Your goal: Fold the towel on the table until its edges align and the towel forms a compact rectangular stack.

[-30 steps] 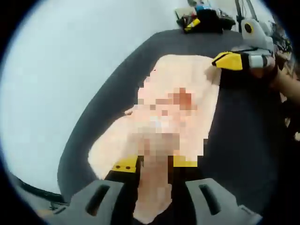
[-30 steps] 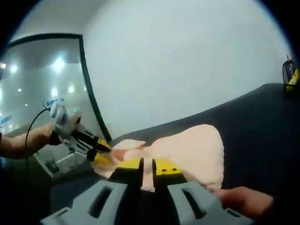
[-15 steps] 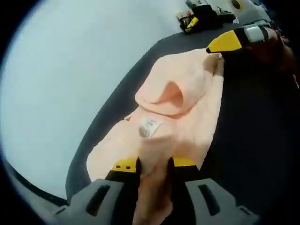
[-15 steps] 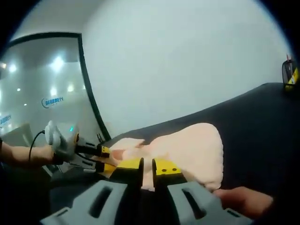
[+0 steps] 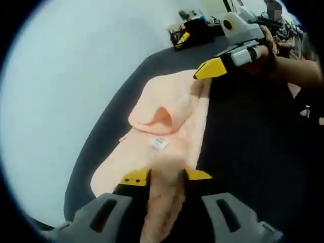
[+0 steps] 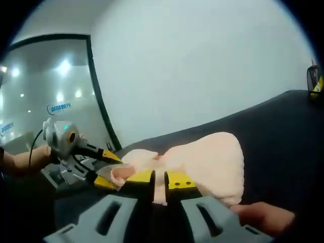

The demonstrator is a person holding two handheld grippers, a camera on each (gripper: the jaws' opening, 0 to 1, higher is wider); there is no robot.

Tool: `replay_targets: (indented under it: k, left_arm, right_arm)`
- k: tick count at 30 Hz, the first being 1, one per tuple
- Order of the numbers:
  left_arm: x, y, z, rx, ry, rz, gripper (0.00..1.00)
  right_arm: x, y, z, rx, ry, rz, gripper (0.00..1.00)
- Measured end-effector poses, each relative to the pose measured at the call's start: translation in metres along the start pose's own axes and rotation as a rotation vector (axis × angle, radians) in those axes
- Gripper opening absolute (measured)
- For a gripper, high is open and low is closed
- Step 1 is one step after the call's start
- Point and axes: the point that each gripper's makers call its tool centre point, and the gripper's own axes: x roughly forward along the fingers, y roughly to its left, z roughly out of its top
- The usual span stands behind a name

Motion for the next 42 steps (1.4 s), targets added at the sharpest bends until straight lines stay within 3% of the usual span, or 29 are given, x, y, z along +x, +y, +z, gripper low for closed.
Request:
replay_targets:
  k: [1, 2, 4, 6, 7, 8, 10, 13, 14, 16, 18, 19, 21, 22, 24, 25, 26, 27, 28, 30, 33, 34, 36, 37, 39, 42]
  left_arm:
    - [-0.004, -0.002, 0.000, -0.006, -0.003, -0.013, 0.58]
    - [-0.011, -0.002, 0.007, -0.024, -0.043, -0.013, 0.55]
    - [-0.018, 0.011, 0.023, -0.155, -0.136, -0.014, 0.47]
    - [-0.019, 0.022, 0.029, -0.378, -0.196, -0.038, 0.27]
    - [-0.016, 0.029, 0.024, -0.509, -0.173, -0.044, 0.15]
    - [-0.010, 0.026, 0.022, -0.594, -0.172, -0.098, 0.12]
    - [0.013, 0.039, 0.016, -0.571, -0.167, -0.094, 0.13]
    - [0.041, 0.025, 0.019, -0.557, -0.134, -0.116, 0.12]
    - [0.052, 0.026, 0.015, -0.500, -0.096, -0.081, 0.13]
    - [0.063, 0.031, 0.016, -0.450, -0.104, -0.017, 0.13]
    - [0.060, 0.036, 0.030, -0.483, -0.156, -0.022, 0.13]
    - [0.047, 0.039, 0.035, -0.527, -0.189, -0.007, 0.13]
    - [0.015, 0.070, 0.052, -0.549, -0.322, 0.061, 0.13]
    - [-0.002, 0.083, 0.049, -0.598, -0.356, 0.094, 0.14]
    - [-0.034, 0.097, 0.024, -0.691, -0.362, 0.162, 0.15]
    - [-0.039, 0.118, 0.010, -0.703, -0.376, 0.204, 0.15]
    - [-0.045, 0.127, -0.008, -0.739, -0.374, 0.236, 0.16]
    - [-0.046, 0.130, -0.037, -0.753, -0.321, 0.260, 0.18]
    - [-0.044, 0.133, -0.055, -0.776, -0.306, 0.276, 0.20]
    - [-0.045, 0.134, -0.080, -0.802, -0.337, 0.309, 0.24]
    - [-0.055, 0.122, -0.096, -0.797, -0.412, 0.375, 0.22]
    - [-0.062, 0.121, -0.099, -0.786, -0.454, 0.417, 0.22]
    - [-0.070, 0.124, -0.103, -0.721, -0.519, 0.490, 0.22]
    - [-0.062, 0.136, -0.111, -0.710, -0.509, 0.495, 0.22]
    - [-0.061, 0.124, -0.113, -0.697, -0.525, 0.483, 0.22]
    - [-0.065, 0.114, -0.112, -0.647, -0.555, 0.532, 0.22]
  right_arm:
    - [-0.001, 0.002, 0.000, -0.004, 0.001, 0.002, 0.07]
    - [-0.003, 0.007, 0.000, -0.012, -0.003, 0.007, 0.07]
    - [-0.001, 0.010, -0.002, -0.026, 0.005, 0.012, 0.07]
    - [0.001, 0.007, -0.003, -0.047, 0.010, -0.005, 0.07]
    - [0.001, 0.007, -0.003, -0.044, 0.007, -0.002, 0.07]
    - [0.001, 0.006, -0.001, -0.041, 0.003, -0.003, 0.07]
    - [-0.002, 0.001, 0.003, -0.016, -0.017, -0.019, 0.07]
    - [-0.006, -0.003, 0.010, 0.028, -0.054, -0.050, 0.07]
    - [-0.009, -0.010, 0.014, 0.050, -0.069, -0.059, 0.07]
    - [-0.010, -0.011, 0.017, 0.109, -0.089, -0.073, 0.07]
    - [-0.014, -0.023, 0.018, 0.209, -0.065, -0.096, 0.07]
    - [-0.017, -0.027, 0.021, 0.249, -0.047, -0.103, 0.09]
    - [-0.026, -0.057, 0.028, 0.301, 0.039, -0.208, 0.13]
    - [-0.026, -0.065, 0.036, 0.304, 0.078, -0.199, 0.14]
    - [-0.024, -0.095, 0.034, 0.351, 0.219, -0.289, 0.26]
    - [-0.016, -0.103, 0.033, 0.342, 0.297, -0.269, 0.30]
    - [-0.010, -0.114, 0.030, 0.369, 0.346, -0.293, 0.31]
    - [-0.009, -0.124, 0.017, 0.407, 0.439, -0.331, 0.29]
    - [-0.006, -0.123, 0.009, 0.429, 0.480, -0.326, 0.26]
    - [0.002, -0.129, -0.002, 0.489, 0.520, -0.342, 0.26]
    - [0.009, -0.116, -0.020, 0.578, 0.593, -0.299, 0.27]
    - [0.012, -0.107, -0.022, 0.594, 0.575, -0.274, 0.25]
    - [0.009, -0.105, -0.030, 0.658, 0.615, -0.294, 0.05]
    - [0.013, -0.108, -0.022, 0.662, 0.561, -0.301, 0.05]
    - [0.012, -0.101, -0.012, 0.655, 0.560, -0.294, 0.03]
    - [0.018, -0.087, 0.027, 0.592, 0.478, -0.297, 0.03]
